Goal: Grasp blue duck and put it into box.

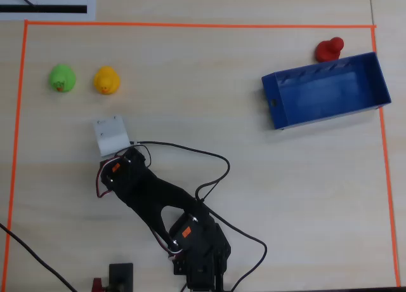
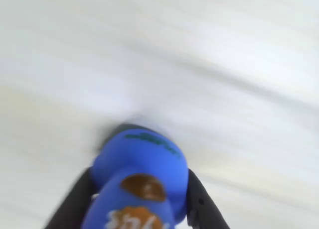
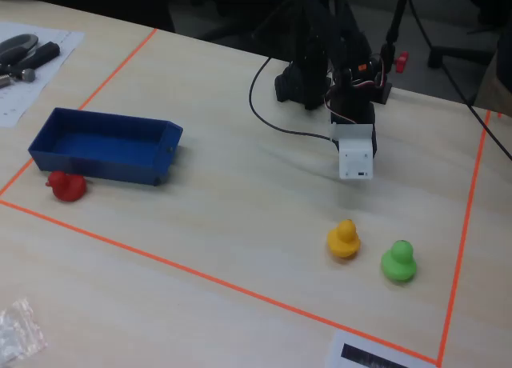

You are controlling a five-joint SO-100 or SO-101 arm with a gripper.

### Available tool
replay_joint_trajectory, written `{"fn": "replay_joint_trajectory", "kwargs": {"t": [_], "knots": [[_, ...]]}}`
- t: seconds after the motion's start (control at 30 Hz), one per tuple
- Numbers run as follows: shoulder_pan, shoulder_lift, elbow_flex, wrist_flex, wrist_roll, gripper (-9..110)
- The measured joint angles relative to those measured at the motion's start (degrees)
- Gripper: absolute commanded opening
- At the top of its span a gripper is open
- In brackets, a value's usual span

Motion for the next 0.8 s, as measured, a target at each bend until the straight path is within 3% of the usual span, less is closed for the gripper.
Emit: {"fn": "replay_joint_trajectory", "kwargs": {"t": [0.2,0.43,0.57,0.8], "knots": [[5.36,7.03,4.92,-1.76,-4.39,0],[25.05,20.39,2.02,-1.14,-15.56,0],[39.55,16.96,-9.93,1.23,-21.01,0],[64.25,-3.60,-43.95,13.54,-21.36,0]]}}
